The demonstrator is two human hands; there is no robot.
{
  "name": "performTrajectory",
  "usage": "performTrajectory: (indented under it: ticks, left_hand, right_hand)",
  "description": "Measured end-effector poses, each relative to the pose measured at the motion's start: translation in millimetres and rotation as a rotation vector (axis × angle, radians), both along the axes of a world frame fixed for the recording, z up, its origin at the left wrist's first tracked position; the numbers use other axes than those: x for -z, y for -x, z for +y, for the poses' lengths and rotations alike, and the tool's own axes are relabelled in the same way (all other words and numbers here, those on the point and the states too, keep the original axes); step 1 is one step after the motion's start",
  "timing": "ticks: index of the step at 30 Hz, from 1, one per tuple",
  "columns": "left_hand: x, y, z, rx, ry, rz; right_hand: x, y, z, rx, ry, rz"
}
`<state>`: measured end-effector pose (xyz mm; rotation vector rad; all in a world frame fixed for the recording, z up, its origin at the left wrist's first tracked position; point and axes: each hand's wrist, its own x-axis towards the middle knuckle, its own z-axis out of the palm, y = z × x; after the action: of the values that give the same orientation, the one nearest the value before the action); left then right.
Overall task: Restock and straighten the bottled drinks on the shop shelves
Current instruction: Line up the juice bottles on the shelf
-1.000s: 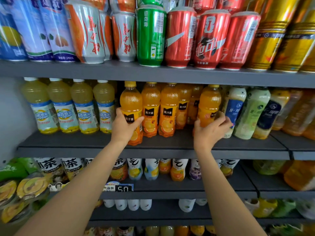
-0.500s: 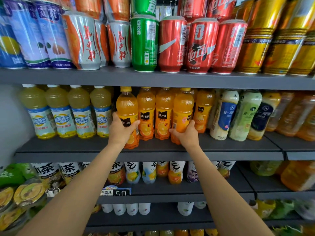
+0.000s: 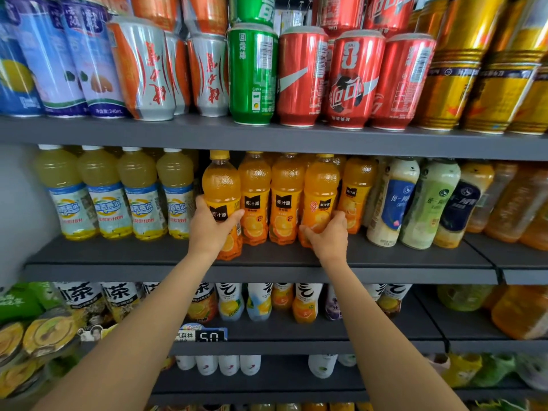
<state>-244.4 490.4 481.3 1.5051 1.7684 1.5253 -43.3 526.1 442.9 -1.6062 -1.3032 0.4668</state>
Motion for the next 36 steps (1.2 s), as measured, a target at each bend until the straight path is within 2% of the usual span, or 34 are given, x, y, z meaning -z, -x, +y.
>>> performTrajectory:
  ticks: [5,12,14,17,19,22,24,27,36]
  left_hand:
    - [-2,4,4,0.009,0.043,-0.035]
    - [0,-10,2,-0.124,-0.008,-0.008]
    - [0,-8,2,-0.118,-0.010,-0.008]
    - [3,-1,0,-0.106,-0.017,-0.016]
    - [4,7,-3,-0.096,-0.024,-0.011]
    - [-2,21,-5,-0.040,0.034,0.024]
    - [-6,34,-3,0.051,0.115,0.029]
    - [-7,46,0,0.136,0.174,0.032]
    - [0,48,3,0.163,0.120,-0.002]
  right_hand:
    - [-3,-2,1,0.007,-0.002,-0.060]
    - [-4,11,-4,0.034,0.017,-0.029]
    - [-5,15,-11,0.095,0.003,-0.078]
    - [-13,29,-31,0.258,-0.217,-0.124]
    - [-21,47,-40,0.141,-0.311,-0.177]
    - [-30,83,-38,-0.059,-0.161,-0.337]
    - [-33,103,-33,-0.063,-0.021,-0.449]
    - [-37,115,-23,-0.038,0.036,-0.565]
    - [-43,122,-12,0.021,0.090,-0.620]
